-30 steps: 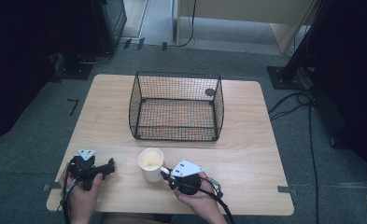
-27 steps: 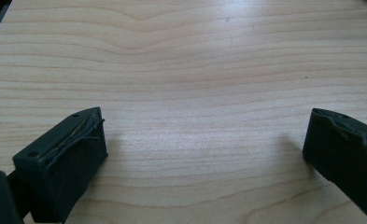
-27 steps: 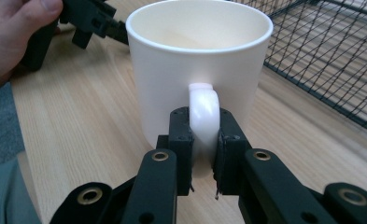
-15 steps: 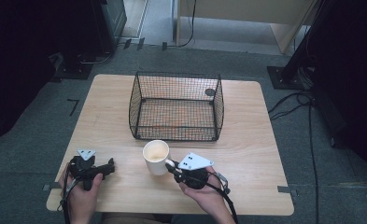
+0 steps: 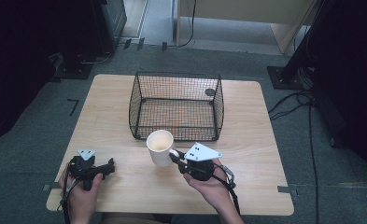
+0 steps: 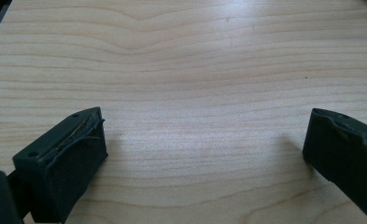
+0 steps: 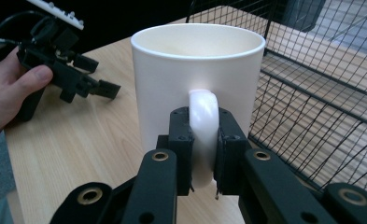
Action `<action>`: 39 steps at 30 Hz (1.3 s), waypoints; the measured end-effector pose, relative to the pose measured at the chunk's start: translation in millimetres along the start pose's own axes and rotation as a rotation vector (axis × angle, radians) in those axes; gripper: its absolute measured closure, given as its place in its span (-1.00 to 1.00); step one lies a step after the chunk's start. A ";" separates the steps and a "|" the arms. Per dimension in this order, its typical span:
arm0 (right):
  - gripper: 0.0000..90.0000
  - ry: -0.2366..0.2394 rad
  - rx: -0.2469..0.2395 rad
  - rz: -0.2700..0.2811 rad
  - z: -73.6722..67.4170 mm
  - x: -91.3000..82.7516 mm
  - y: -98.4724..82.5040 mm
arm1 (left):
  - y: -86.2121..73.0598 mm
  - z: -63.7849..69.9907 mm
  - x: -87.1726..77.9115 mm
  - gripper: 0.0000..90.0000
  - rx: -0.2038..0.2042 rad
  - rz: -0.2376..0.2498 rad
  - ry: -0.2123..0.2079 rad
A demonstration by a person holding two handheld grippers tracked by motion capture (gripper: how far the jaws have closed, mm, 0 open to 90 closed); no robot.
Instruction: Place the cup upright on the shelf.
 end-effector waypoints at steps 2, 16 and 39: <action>0.79 0.000 -0.002 0.004 1.1 -0.5 2.4 | 0.0 0.0 0.0 -1.00 0.000 0.000 0.000; 0.78 -0.047 0.001 0.050 25.7 -6.8 37.4 | 0.0 0.1 0.1 -1.00 -0.001 0.001 0.001; 0.78 -0.124 -0.022 0.099 68.4 3.2 78.6 | 0.1 0.2 -0.1 -1.00 0.000 -0.002 -0.002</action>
Point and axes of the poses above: each handheld gripper's, and its own axes: x roughly forward along the jaws, y roughly out of its top, z roughly to its right, the point moved 5 cm from there along x, roughly forward along the jaws, and after that the axes turned 11 degrees about z, right-handed, at the moved point
